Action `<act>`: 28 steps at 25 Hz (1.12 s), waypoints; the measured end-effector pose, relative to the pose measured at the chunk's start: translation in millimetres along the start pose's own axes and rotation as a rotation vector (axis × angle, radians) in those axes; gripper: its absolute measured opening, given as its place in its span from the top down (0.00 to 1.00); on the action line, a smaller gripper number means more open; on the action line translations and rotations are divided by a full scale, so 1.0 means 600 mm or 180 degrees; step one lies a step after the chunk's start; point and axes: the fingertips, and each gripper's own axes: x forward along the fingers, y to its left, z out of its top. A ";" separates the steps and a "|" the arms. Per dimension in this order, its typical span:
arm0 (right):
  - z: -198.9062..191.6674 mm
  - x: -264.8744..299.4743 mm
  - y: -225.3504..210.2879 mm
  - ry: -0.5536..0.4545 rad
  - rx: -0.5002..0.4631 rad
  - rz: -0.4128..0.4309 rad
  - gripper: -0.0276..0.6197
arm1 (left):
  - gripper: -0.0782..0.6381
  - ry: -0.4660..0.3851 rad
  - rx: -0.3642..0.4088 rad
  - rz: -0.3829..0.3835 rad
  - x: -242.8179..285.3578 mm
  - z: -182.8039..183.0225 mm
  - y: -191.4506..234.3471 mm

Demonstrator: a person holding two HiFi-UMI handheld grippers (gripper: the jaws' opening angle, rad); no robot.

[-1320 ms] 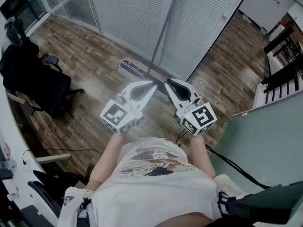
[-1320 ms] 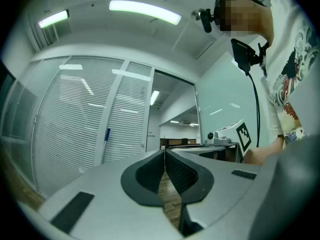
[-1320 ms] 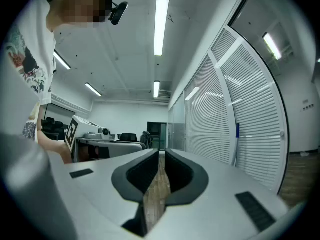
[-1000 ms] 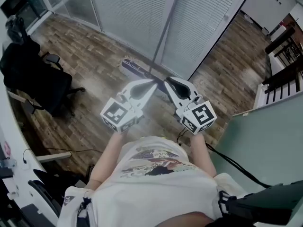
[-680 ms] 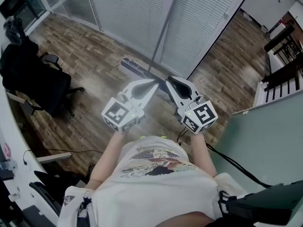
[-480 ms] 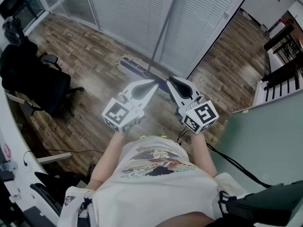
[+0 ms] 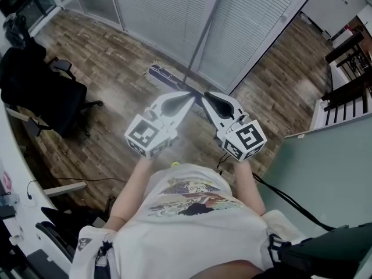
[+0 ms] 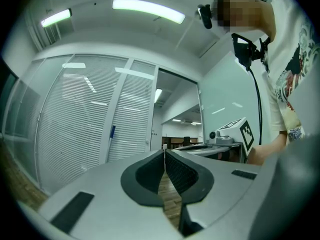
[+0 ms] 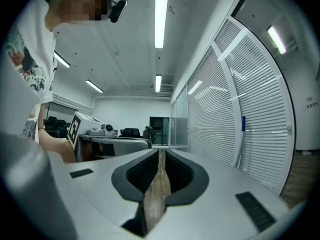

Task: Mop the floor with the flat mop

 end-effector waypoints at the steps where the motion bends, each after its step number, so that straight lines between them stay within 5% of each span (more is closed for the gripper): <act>1: -0.002 0.001 -0.001 0.0012 -0.0021 -0.0013 0.88 | 0.88 0.0007 0.0005 0.0007 0.002 -0.001 0.001; 14: -0.029 -0.004 -0.078 0.0081 0.0093 -0.0208 0.88 | 0.88 0.0052 0.0076 -0.0057 0.082 -0.016 0.020; 28: -0.052 0.115 -0.300 0.0048 0.0229 -0.0298 0.88 | 0.88 0.0154 0.0292 0.0117 0.266 -0.028 0.199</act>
